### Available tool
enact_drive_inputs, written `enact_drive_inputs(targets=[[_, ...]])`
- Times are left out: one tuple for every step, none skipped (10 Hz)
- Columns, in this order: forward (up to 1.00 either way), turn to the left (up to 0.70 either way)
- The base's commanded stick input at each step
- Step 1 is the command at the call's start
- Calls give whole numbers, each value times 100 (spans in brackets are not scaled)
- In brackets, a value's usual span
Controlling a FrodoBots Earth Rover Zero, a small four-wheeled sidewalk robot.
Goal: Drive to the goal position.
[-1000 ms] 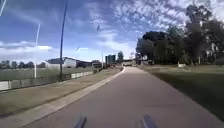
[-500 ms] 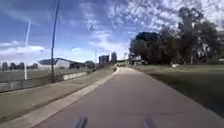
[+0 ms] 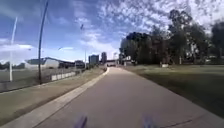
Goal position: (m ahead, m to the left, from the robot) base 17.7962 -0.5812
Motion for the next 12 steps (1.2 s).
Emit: enact_drive_inputs(targets=[[70, 0], [70, 0], [70, 0], [70, 0], [70, 0], [70, 0], [70, 0], [70, 0], [70, -12], [70, -26], [70, -35], [70, -35]])
